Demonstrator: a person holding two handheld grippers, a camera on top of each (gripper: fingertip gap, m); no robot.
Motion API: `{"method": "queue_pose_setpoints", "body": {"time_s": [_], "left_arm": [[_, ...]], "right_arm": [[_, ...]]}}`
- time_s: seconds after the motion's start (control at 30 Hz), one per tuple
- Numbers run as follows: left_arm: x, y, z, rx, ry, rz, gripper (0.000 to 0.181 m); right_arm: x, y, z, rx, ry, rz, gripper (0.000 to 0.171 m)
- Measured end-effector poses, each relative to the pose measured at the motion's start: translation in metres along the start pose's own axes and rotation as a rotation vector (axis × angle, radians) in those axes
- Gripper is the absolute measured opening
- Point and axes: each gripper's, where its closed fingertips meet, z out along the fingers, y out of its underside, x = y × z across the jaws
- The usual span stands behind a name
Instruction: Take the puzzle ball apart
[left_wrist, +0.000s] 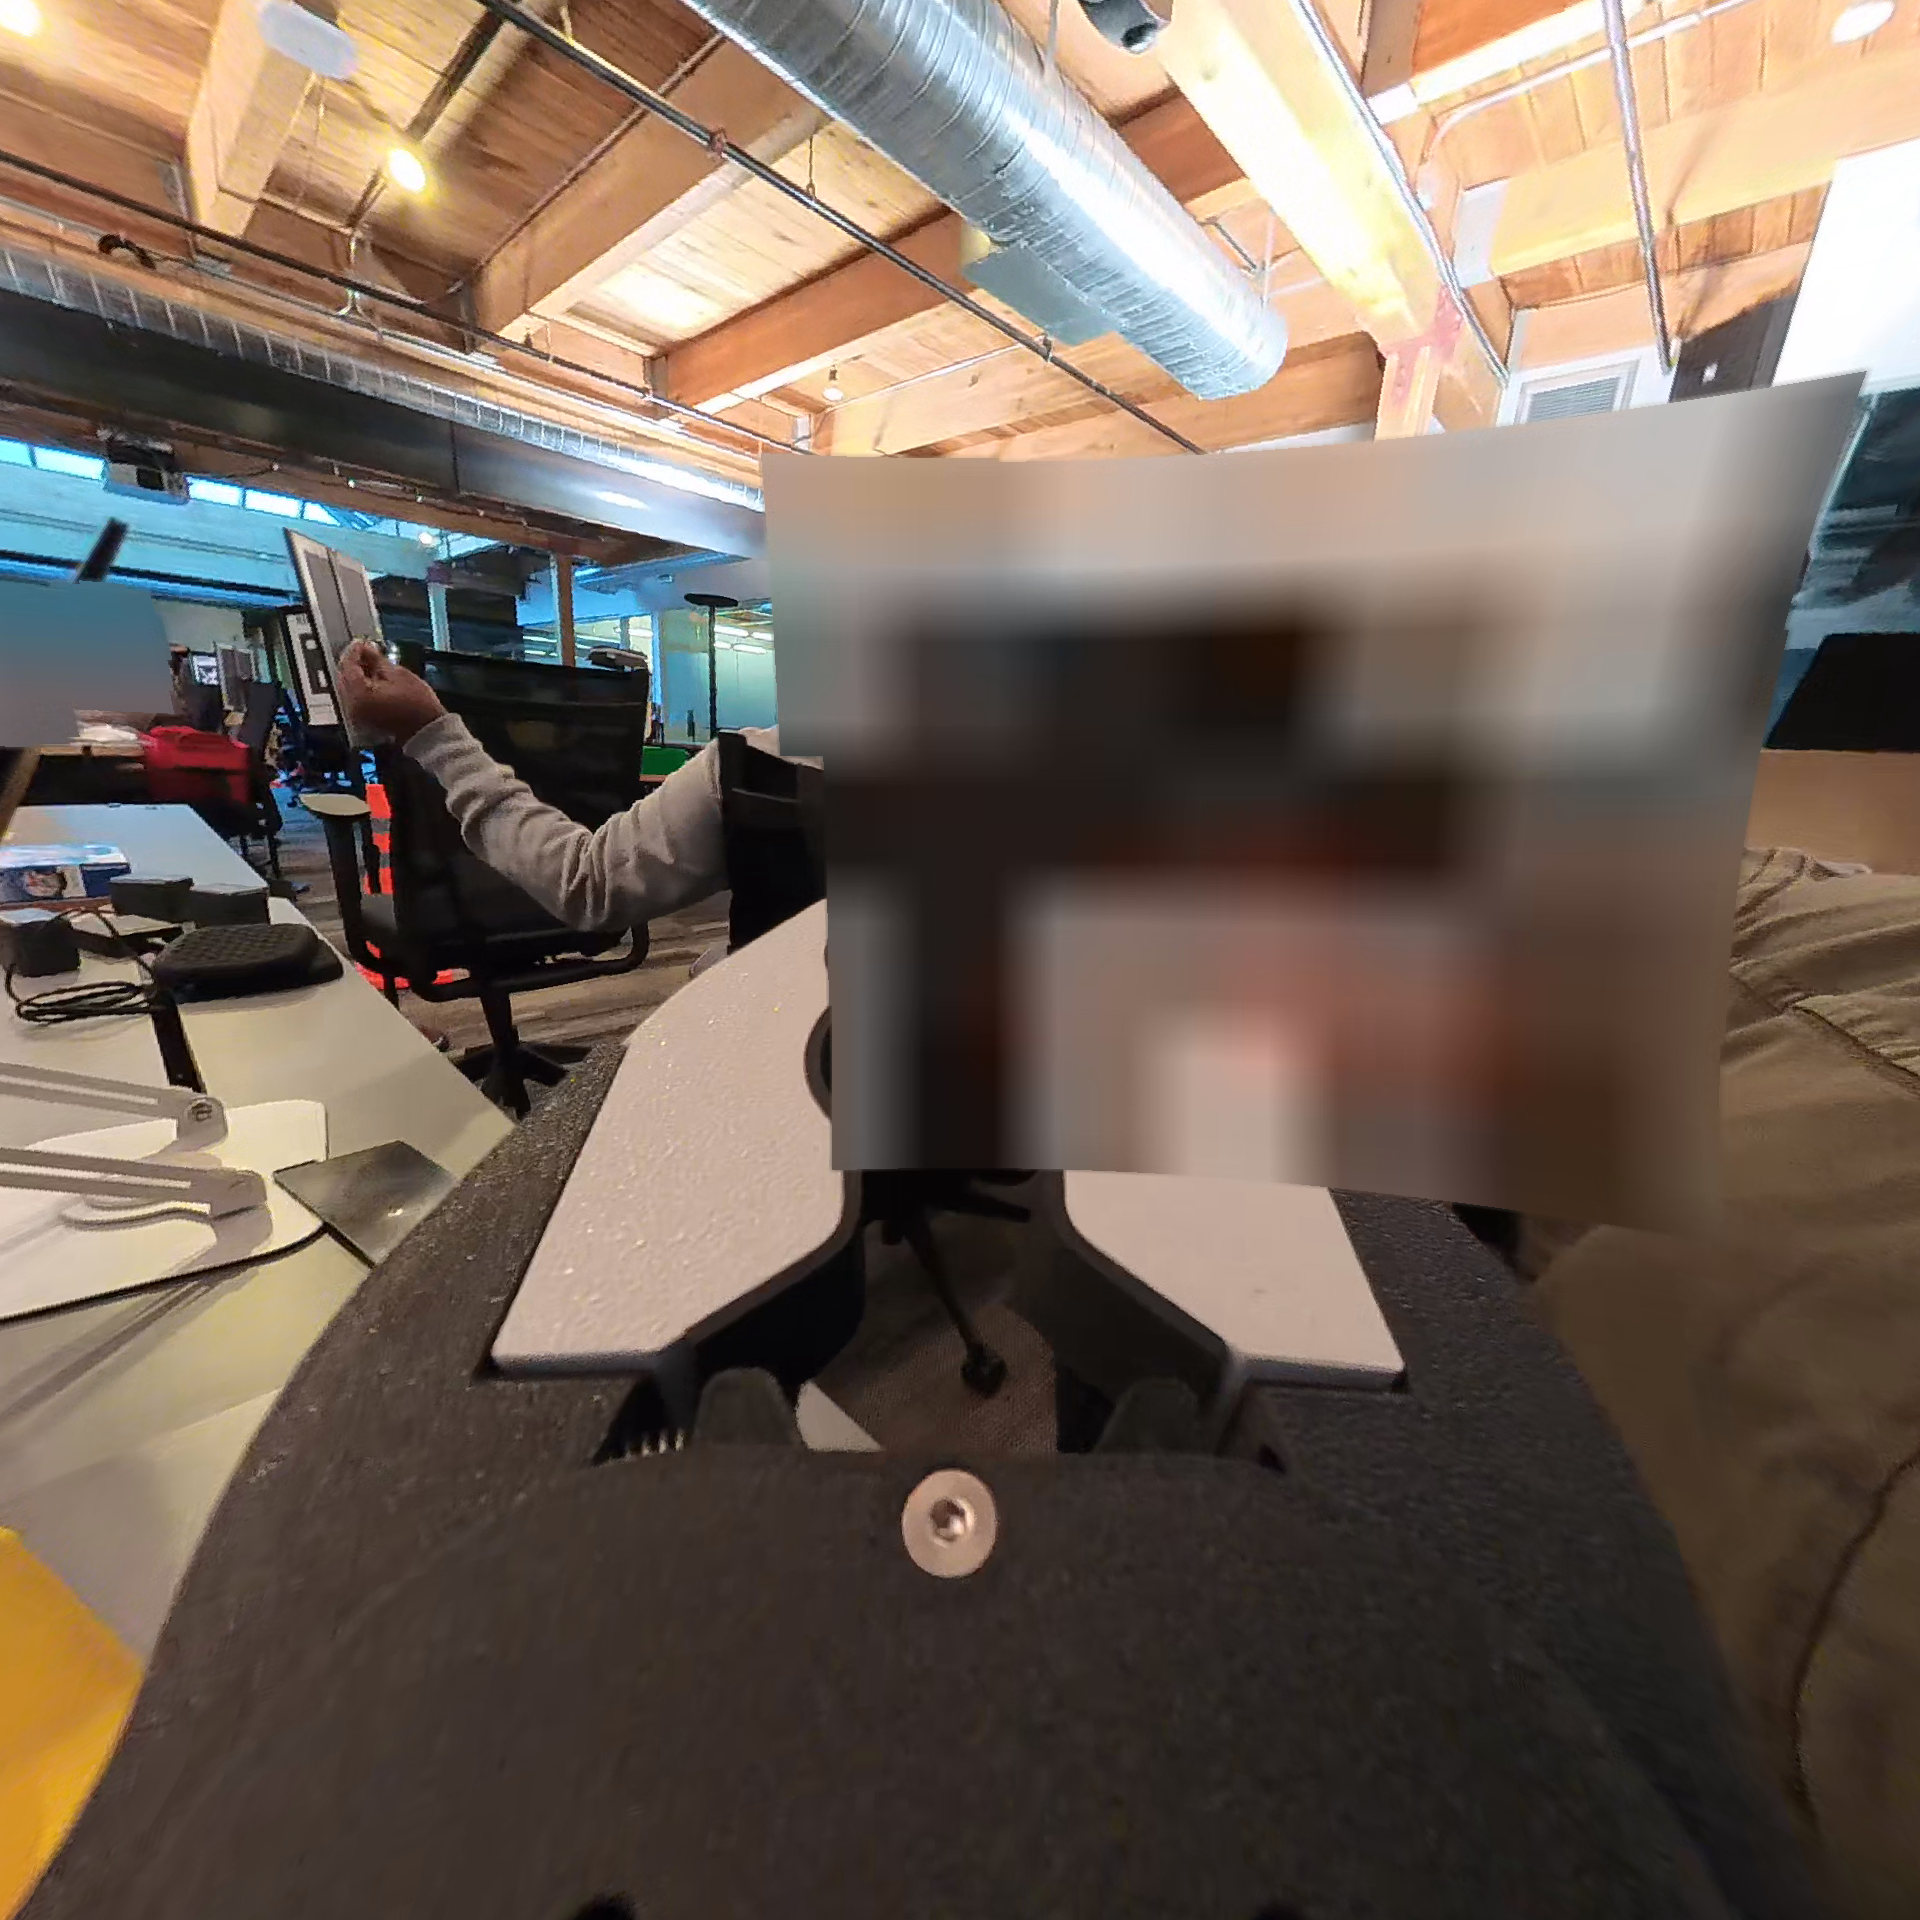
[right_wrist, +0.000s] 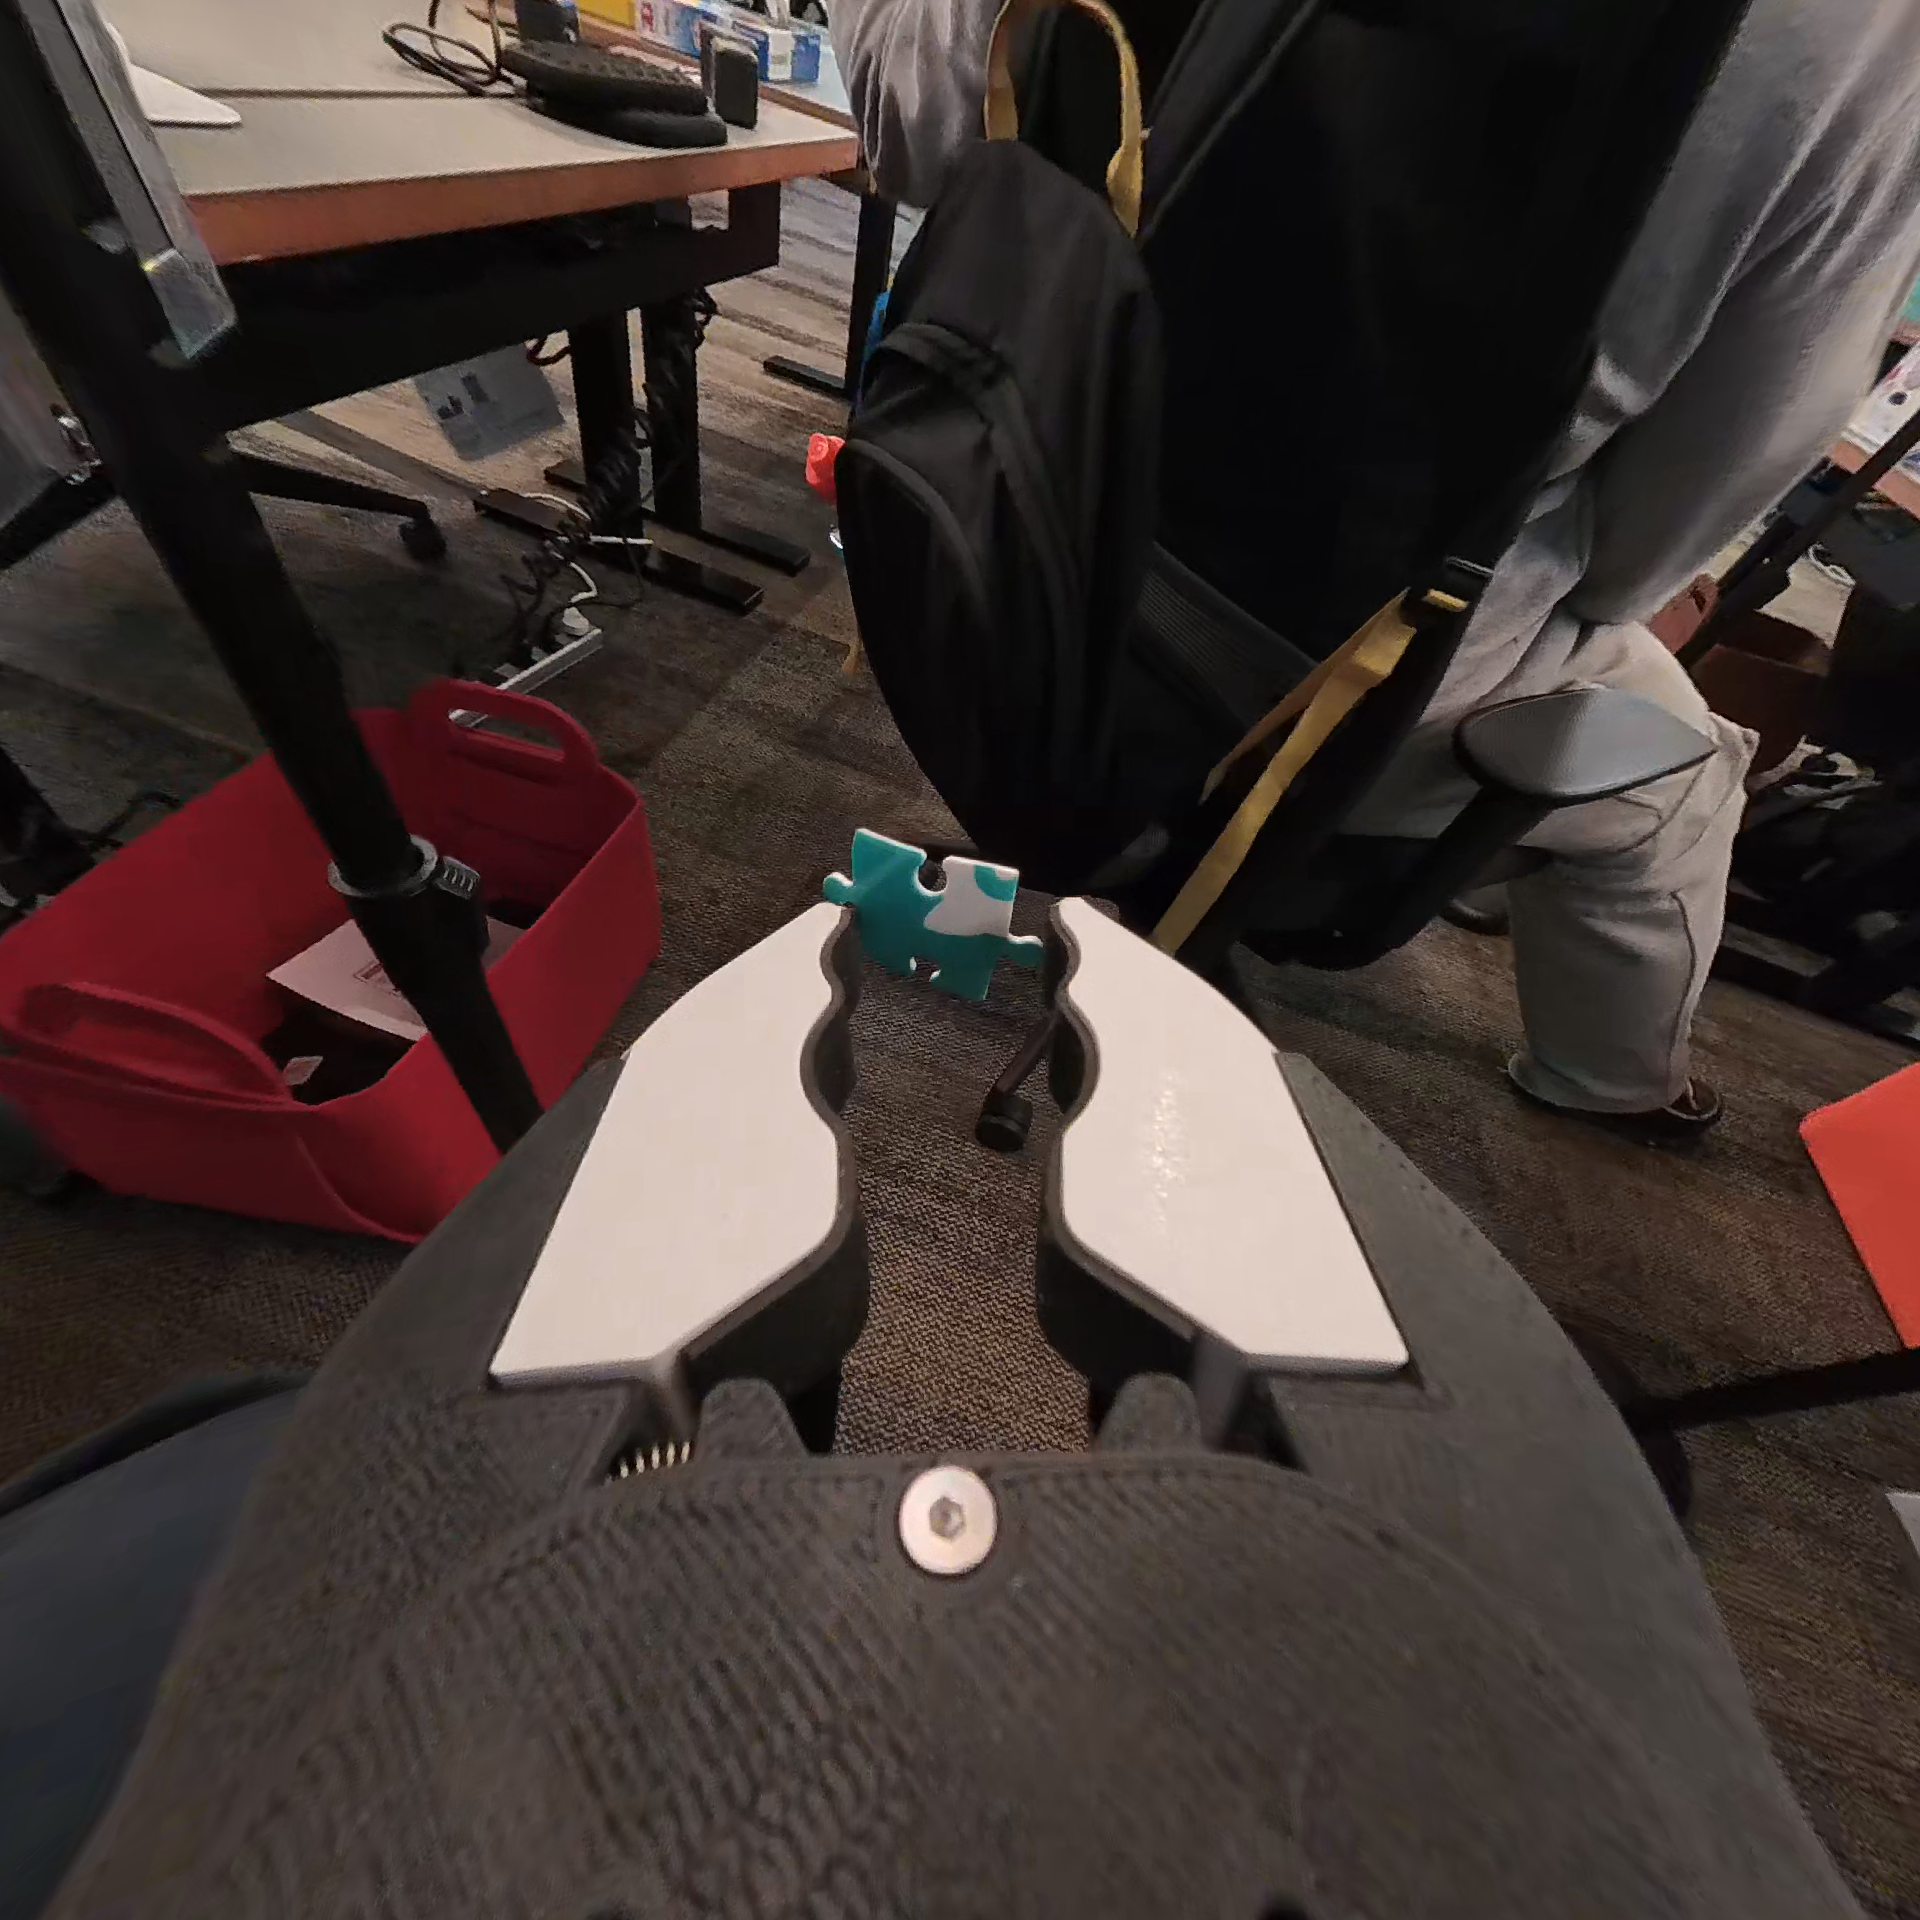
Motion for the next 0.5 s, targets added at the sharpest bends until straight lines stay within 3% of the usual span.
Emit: {"method": "queue_pose_setpoints", "body": {"time_s": [0.23, 0.5], "left_arm": [[0.002, -0.004, 0.007, -0.047, -0.032, 0.096, 0.034], [-0.028, -0.035, -0.035, -0.080, -0.572, 0.339, 0.073]], "right_arm": [[-0.005, 0.002, -0.005, -0.020, 0.011, -0.027, 0.035], [-0.005, -0.015, -0.044, 0.036, -0.032, -0.027, 0.035]]}}
